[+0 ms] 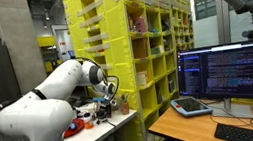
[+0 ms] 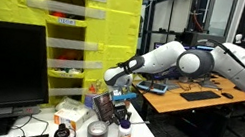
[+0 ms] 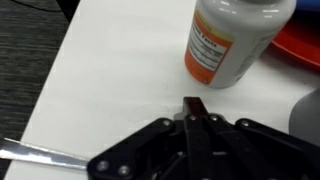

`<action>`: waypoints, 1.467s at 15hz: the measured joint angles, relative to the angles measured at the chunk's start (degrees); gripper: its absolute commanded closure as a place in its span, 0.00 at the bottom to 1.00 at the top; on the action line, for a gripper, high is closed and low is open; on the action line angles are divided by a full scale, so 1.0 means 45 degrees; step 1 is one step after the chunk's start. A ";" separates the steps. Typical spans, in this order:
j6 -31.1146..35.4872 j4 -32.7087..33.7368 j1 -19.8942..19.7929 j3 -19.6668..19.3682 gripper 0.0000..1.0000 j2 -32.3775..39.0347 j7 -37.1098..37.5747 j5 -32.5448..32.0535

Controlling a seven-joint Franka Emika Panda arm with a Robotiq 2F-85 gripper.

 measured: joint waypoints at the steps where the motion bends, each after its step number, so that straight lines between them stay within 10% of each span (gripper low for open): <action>1: 0.0026 0.0052 0.0012 -0.0009 1.00 0.0011 0.0027 0.0000; 22: 0.1516 0.1951 0.2978 -0.0652 1.00 0.0387 0.2220 -0.2638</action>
